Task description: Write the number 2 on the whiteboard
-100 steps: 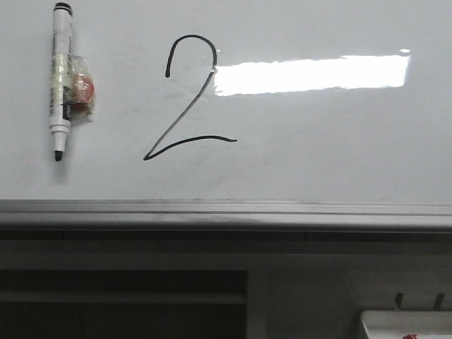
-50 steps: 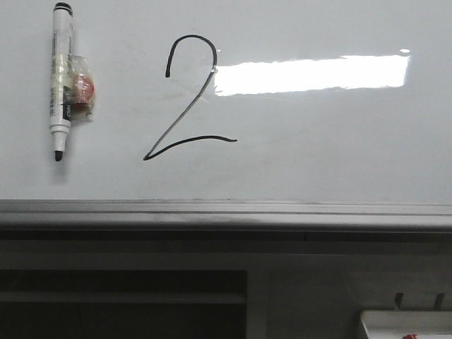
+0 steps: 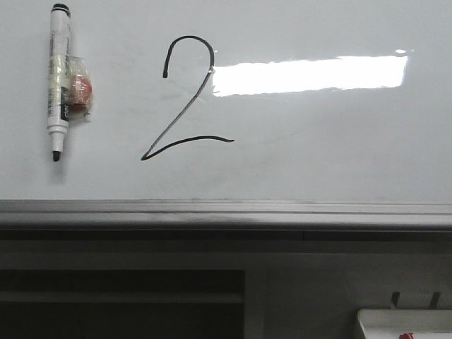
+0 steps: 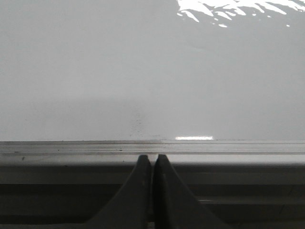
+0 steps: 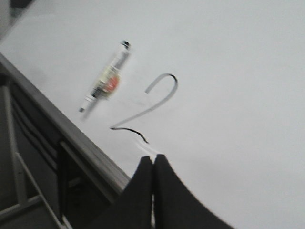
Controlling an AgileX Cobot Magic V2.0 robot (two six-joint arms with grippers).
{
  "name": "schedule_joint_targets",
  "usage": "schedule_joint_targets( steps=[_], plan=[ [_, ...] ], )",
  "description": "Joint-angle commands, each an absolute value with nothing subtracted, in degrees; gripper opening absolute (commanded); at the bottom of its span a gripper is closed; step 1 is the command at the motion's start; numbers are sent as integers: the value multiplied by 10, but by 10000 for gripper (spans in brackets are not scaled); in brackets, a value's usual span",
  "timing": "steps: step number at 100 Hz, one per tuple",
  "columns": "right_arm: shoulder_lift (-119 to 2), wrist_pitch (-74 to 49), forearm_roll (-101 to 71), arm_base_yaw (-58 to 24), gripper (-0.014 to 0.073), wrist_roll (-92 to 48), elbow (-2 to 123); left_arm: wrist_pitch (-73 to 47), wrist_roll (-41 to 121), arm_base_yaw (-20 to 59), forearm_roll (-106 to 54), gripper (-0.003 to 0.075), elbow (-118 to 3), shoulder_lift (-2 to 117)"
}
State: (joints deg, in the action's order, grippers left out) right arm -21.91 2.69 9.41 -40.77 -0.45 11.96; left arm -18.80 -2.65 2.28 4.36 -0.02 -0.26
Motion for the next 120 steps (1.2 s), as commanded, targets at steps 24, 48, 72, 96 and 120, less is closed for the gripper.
schedule_joint_targets(
  steps=[24,48,72,96,120],
  plan=[
    [-165,97,45,-181,-71,0,50,-144,-28,22,38,-20,8,-17],
    [-60,34,21,-29,-71,0,8,-144,-28,22,38,-20,8,-17],
    [18,-61,-3,15,-71,0,-21,-144,-28,22,38,-20,8,-17],
    [17,-176,-3,19,-71,0,-22,-142,-28,22,38,-20,8,-17],
    [17,-176,-8,19,-71,0,-22,-142,-28,22,38,-20,8,-17]
  ],
)
